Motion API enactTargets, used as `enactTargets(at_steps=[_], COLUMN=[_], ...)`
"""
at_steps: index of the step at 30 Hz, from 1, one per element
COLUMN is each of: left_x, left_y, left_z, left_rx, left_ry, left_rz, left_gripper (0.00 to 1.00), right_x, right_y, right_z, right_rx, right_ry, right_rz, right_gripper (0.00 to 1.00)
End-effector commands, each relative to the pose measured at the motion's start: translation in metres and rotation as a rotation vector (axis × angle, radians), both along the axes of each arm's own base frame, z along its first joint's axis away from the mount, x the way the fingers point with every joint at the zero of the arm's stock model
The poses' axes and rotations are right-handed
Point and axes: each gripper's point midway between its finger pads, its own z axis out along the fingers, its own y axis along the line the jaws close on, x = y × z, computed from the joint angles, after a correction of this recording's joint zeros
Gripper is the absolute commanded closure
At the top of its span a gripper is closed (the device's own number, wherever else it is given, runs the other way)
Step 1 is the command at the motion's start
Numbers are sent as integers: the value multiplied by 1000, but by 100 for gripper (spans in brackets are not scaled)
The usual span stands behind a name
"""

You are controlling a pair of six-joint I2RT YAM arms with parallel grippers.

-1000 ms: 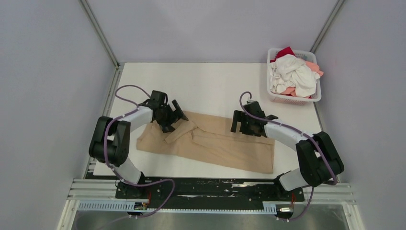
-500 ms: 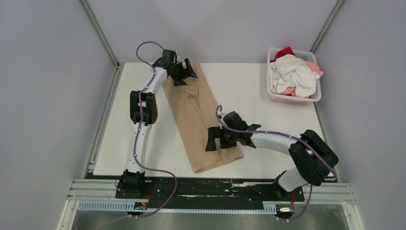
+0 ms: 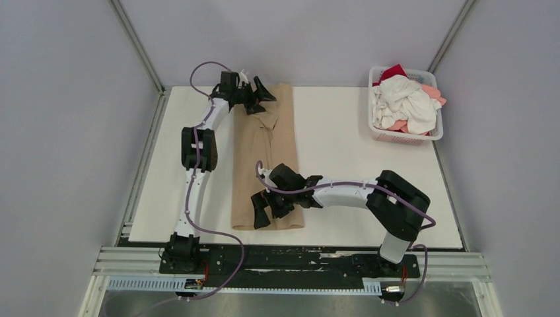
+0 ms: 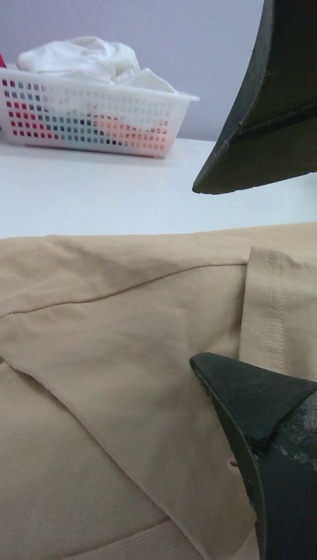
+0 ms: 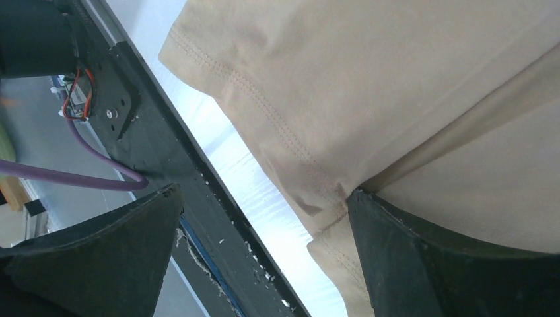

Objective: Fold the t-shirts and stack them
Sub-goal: Rotate the tshirt 90 degrees

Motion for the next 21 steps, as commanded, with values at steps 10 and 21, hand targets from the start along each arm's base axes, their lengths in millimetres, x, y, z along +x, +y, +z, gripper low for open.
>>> enactTargets(at_steps=[10, 21], left_x=[-24, -261], left_y=[-1, 55], left_z=[188, 157], left_rx=[-2, 482], left_ry=[-329, -248], left_rz=[-28, 247], left_gripper=[0, 0], right_x=[30, 30], right_y=[-46, -130], right_z=[89, 45], right_rx=[86, -32], right_ry=[-192, -65], right_rz=[-276, -526], right_gripper=[0, 0])
